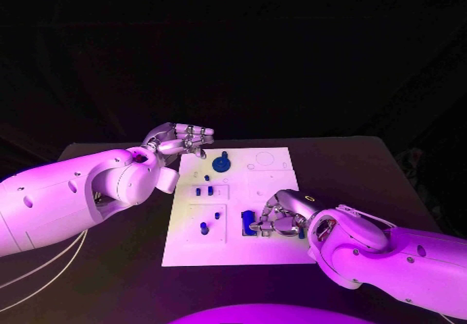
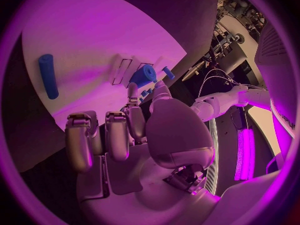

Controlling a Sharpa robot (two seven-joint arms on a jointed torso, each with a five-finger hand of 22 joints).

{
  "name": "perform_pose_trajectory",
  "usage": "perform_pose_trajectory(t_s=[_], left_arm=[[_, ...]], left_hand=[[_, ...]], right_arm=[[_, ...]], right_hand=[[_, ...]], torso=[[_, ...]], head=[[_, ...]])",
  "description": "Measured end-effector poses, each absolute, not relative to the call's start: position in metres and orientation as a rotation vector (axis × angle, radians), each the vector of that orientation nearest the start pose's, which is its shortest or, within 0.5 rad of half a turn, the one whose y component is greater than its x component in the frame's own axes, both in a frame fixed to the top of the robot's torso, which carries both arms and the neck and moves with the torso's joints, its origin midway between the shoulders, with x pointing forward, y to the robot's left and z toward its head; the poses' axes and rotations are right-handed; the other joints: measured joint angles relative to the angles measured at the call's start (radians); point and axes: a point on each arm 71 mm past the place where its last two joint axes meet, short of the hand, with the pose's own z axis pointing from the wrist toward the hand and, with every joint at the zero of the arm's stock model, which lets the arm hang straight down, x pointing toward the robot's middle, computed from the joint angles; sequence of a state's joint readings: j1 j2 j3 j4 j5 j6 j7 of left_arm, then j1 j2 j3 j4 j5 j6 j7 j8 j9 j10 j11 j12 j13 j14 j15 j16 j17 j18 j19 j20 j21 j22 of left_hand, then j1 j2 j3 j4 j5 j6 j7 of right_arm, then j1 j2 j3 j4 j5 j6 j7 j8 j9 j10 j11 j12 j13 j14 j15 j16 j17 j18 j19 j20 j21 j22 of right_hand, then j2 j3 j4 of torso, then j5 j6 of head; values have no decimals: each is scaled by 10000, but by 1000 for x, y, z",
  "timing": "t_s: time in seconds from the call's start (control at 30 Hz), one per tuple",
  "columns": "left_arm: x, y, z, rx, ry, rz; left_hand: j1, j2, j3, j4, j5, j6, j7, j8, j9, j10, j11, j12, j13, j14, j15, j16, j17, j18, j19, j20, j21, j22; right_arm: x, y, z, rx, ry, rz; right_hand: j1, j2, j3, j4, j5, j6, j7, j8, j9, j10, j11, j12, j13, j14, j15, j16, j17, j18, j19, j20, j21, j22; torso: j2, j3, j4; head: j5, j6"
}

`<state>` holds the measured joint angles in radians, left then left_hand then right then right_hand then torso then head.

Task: Assemble the parts on the task board

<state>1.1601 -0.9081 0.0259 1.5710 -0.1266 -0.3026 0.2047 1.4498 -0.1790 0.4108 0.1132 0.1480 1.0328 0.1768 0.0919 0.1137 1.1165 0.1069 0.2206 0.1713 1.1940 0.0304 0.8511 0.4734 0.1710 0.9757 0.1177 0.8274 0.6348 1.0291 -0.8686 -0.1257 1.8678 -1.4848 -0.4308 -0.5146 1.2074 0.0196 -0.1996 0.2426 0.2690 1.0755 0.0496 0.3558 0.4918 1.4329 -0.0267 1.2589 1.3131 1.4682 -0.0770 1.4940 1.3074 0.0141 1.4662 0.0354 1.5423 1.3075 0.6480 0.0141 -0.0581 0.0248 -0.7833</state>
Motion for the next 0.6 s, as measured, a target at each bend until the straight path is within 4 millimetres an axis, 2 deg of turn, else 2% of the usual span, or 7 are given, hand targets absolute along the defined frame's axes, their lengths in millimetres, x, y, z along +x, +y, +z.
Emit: perform_pose_trajectory(t_s=[0.27,0.47,0.6], left_arm=[[481,225,-180,-11098,15704,-14300],[481,224,-180,-11093,15718,-14315],[481,225,-180,-11092,15721,-14317]], left_hand=[[0,0,0,0,0,0,0,0,0,0,0,0,-1,0,0,0,1,0,0,0,0,-9],[0,0,0,0,0,0,0,0,1,0,0,0,-1,0,0,-8,-8,0,0,0,-31,-9],[0,0,0,0,0,0,0,0,1,0,0,0,-2,0,0,-39,-8,0,0,0,-48,-8]], right_arm=[[372,-141,-255,427,19151,6228],[374,-135,-257,350,19200,6278],[374,-129,-258,270,19254,6375]], right_hand=[[104,104,0,0,0,0,0,0,13,0,0,53,1,-37,-35,0,0,-1,0,0,0,-1],[193,99,30,-29,0,0,0,-1,15,-1,1,80,7,-37,-35,-1,2,0,0,0,0,-1],[571,5,12,-262,-439,0,0,-1,43,-1,2,60,34,-36,-33,-1,7,0,0,0,0,-1]], torso=[[6,1,12],[11,18,41],[13,24,43]], head=[[23,-34],[28,-43],[3,-54]])
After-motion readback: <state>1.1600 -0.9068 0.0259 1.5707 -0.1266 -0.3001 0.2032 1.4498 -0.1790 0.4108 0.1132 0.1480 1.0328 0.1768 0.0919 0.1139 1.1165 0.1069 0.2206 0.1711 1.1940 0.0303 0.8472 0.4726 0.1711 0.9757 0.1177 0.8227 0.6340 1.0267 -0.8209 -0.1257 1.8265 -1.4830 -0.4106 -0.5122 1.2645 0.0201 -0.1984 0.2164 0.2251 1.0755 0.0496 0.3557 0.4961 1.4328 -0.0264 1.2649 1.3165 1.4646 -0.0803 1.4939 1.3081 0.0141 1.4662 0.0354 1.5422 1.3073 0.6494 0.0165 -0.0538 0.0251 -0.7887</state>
